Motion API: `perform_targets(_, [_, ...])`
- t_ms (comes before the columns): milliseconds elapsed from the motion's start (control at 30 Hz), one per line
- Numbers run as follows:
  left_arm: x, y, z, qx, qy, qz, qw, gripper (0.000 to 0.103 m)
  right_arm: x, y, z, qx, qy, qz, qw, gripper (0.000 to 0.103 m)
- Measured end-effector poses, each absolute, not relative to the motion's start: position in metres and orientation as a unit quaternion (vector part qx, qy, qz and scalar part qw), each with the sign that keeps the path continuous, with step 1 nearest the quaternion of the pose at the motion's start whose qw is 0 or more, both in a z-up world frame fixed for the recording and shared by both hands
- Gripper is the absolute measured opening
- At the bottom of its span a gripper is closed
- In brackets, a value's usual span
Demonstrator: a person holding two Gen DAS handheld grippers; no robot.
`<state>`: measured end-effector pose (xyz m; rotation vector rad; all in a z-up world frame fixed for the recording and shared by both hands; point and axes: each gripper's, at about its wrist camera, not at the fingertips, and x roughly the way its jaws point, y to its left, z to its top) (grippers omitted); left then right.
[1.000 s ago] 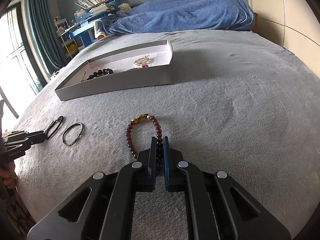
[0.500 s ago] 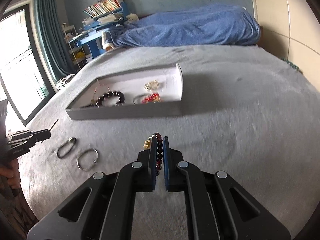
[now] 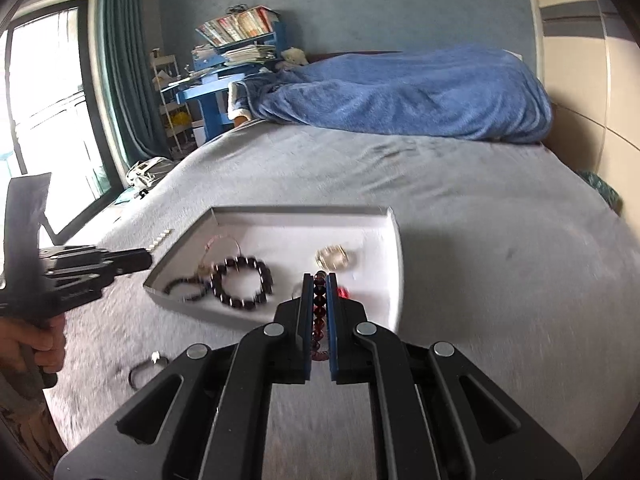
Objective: Organize jewelry
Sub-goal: 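Carry pearl brooch with left tool into tray while right tool carries red bead bracelet there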
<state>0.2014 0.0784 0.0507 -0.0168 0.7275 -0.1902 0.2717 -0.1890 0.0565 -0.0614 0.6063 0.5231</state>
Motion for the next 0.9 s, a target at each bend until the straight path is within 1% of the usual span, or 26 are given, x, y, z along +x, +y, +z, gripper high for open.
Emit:
perform_targets(200, [0.248, 0.082, 0.044, 0.0, 0.371, -0.082, 0.925, 0.008, 0.313, -0.15, 0.057, -0.06, 0.302, 0.273, 0.911, 0.006])
perform_targets(567, [0.323, 0.095, 0.02, 0.006, 0.429, -0.064, 0.901, 0.008, 0.385, -0.077, 0.031, -0.091, 0.352, 0.298, 0.883, 0.006])
perform_targets(900, [0.339, 0.098, -0.004, 0.018, 0.473, -0.056, 0.879, 0.009, 0.42, -0.07, 0.01, -0.092, 0.395, 0.276, 0.871, 0.006])
